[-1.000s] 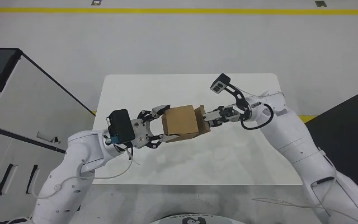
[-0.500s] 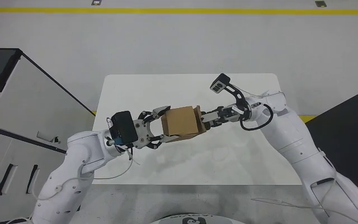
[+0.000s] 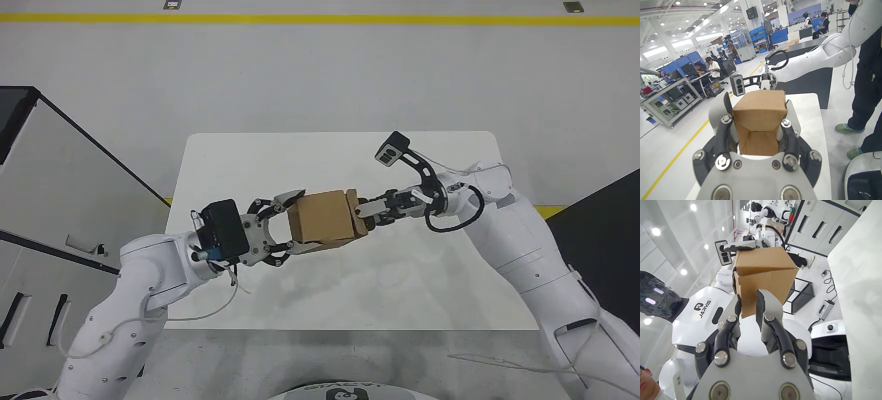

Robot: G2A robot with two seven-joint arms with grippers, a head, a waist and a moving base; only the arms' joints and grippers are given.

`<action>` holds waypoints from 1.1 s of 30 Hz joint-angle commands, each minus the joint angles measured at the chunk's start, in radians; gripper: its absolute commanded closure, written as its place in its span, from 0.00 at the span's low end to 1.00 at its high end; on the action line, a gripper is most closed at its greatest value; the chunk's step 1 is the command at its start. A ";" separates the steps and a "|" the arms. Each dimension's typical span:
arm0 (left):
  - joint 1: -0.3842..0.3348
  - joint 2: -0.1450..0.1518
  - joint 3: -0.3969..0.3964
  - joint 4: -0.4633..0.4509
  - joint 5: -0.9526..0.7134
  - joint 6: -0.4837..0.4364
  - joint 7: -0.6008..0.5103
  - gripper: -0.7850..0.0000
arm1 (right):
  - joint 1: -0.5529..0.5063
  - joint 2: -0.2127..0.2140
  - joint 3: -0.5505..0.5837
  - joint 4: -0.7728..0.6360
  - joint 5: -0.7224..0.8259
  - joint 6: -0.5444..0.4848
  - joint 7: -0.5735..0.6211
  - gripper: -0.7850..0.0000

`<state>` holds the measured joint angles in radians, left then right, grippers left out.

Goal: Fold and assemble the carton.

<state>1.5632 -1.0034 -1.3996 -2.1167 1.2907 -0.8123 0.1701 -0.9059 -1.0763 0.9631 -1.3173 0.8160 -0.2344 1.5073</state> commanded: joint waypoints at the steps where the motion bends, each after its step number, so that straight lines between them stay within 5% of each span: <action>1: 0.000 0.000 0.001 0.000 0.003 0.001 0.001 1.00 | 0.000 -0.001 0.001 -0.001 -0.005 0.000 0.000 0.83; 33: -0.008 0.003 0.014 0.003 0.011 0.006 -0.012 1.00 | -0.001 -0.019 0.011 0.003 -0.023 0.007 0.013 0.90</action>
<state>1.5553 -1.0007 -1.3864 -2.1135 1.3011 -0.8073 0.1587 -0.9066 -1.0945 0.9732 -1.3126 0.7928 -0.2271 1.5182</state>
